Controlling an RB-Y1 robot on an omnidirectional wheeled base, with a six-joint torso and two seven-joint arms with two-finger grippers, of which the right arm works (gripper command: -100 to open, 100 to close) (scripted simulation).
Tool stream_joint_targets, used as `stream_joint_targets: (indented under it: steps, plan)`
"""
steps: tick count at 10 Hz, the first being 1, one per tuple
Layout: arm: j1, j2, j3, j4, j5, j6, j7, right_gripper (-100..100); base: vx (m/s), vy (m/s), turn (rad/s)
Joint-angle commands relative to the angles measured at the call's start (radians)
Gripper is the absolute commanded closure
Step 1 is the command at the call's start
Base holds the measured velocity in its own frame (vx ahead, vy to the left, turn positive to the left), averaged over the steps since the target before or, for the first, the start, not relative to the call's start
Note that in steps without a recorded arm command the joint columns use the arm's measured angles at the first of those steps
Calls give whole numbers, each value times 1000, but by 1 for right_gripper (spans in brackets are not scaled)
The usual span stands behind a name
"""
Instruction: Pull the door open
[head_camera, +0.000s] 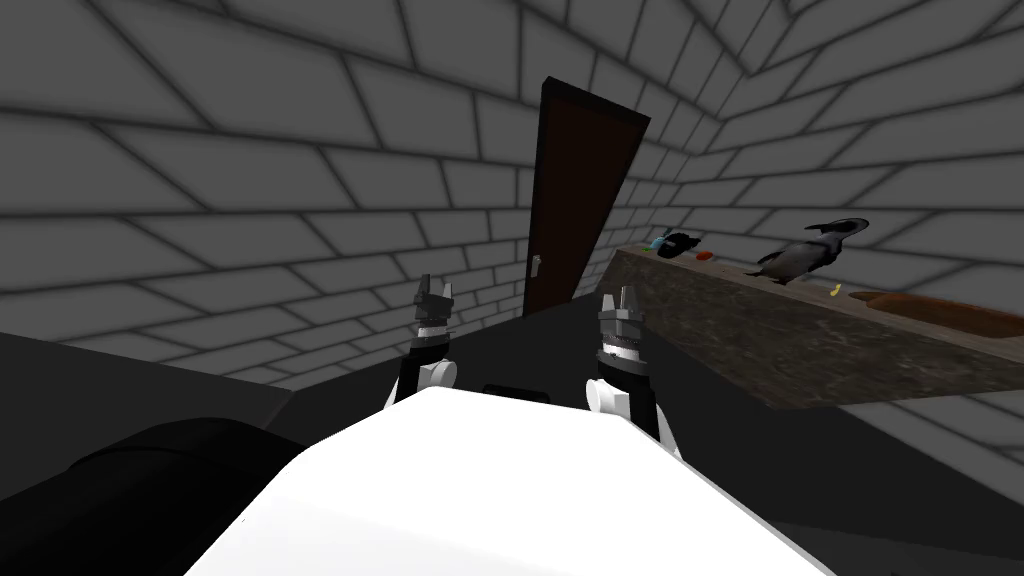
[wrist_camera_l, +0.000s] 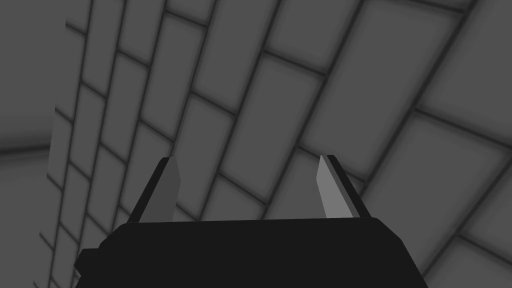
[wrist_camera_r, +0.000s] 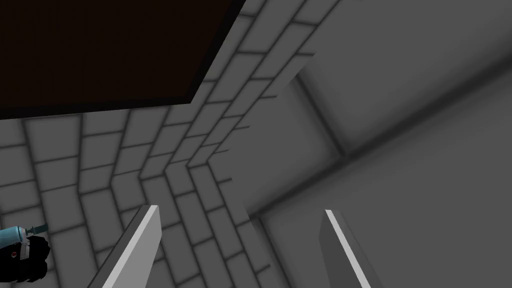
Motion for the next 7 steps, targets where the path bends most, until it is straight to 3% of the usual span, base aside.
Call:
stream_joint_targets:
  steps: [1, 7]
  plan:
    - [-17, -11, -9, 30, 20, -3, 15, -100, -12, -2, 52]
    - [-92, -46, -47, 162, 106, -15, 82, -100, 113, -35, 62]
